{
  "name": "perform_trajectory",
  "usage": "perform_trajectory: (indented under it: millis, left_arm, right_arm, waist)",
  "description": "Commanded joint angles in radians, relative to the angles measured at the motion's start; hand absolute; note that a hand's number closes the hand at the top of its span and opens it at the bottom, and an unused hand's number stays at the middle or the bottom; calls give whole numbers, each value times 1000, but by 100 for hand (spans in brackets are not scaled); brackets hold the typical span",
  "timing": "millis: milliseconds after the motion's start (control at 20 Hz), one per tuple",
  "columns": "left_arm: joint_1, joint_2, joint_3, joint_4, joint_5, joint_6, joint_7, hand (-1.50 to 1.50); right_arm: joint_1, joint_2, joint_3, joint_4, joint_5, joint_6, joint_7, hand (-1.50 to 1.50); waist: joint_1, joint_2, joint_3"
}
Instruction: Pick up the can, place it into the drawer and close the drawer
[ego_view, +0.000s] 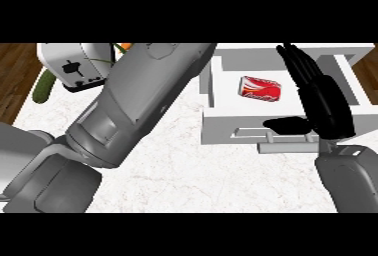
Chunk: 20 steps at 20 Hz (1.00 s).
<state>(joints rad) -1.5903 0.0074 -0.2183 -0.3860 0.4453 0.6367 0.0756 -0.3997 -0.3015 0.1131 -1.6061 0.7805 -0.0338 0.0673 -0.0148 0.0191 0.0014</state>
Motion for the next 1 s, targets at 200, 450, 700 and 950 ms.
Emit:
perform_trajectory:
  millis: [200, 450, 700, 950]
  left_arm:
    - [5, 87, 27, -32, -6, -61, 34, -150]
    - [70, 112, 30, -49, -23, -88, 7, -150]
    - [72, 135, 24, -93, -32, -91, 69, -150]
    - [159, 131, 10, -167, -48, -70, 81, -150]
  right_arm:
    - [-162, 66, 20, 383, 156, -174, -81, -150]
    - [-269, 130, 4, 601, 228, -329, -107, -150]
    - [-394, 156, -60, 810, 284, -502, -90, -150]
    - [-525, 115, -127, 991, 271, -556, -140, -150]
  waist:
    - [46, -12, -1]
    - [48, -9, -1]
    - [66, -8, 0]
    - [77, -8, 0]
